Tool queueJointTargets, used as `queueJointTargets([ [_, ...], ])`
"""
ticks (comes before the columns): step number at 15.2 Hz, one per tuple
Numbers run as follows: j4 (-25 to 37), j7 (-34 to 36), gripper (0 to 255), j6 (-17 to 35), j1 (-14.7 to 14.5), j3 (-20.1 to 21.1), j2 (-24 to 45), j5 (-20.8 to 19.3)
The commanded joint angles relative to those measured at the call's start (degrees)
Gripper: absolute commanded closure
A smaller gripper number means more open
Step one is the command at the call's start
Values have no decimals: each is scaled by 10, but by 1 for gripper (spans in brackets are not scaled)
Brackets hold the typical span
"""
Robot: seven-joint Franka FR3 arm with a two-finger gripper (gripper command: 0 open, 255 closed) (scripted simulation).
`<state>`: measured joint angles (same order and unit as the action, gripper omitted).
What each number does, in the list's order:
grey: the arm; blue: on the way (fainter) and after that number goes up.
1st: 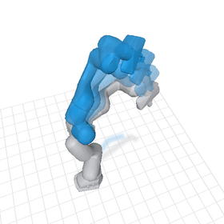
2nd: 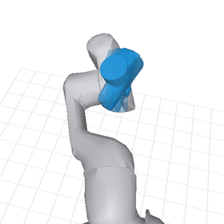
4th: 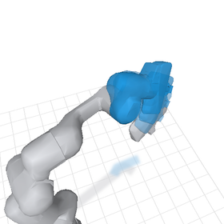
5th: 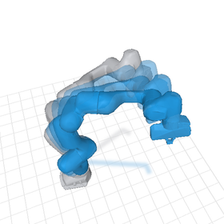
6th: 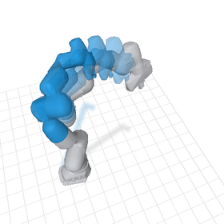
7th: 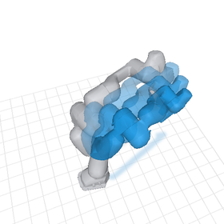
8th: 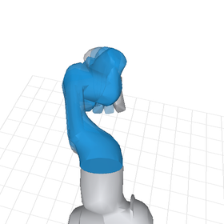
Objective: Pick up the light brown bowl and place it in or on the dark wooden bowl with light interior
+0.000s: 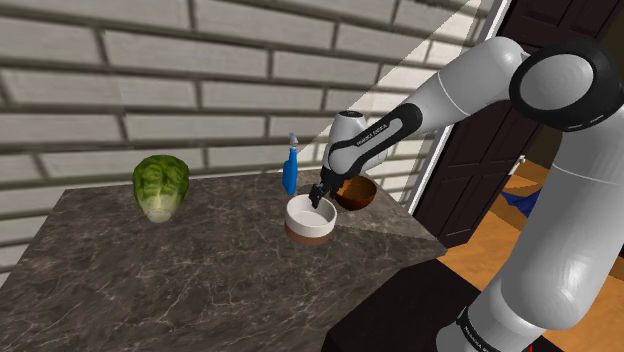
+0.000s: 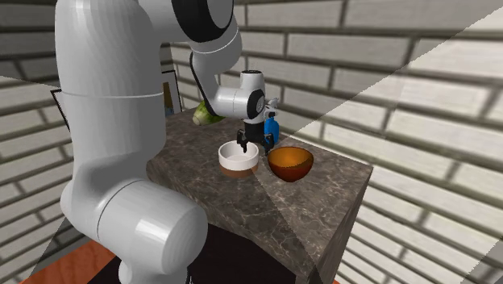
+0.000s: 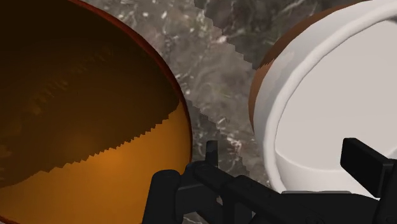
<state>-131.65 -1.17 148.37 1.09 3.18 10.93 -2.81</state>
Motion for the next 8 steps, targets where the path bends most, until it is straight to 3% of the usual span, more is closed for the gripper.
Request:
queueJointTargets([
  [1, -5, -1, 0, 3, 4, -4, 7, 0],
  [6, -5, 0, 0, 3, 5, -3, 7, -1],
  [7, -3, 1, 255, 2, 4, -2, 8, -1],
  [8, -4, 2, 255, 4, 3, -2, 9, -2],
])
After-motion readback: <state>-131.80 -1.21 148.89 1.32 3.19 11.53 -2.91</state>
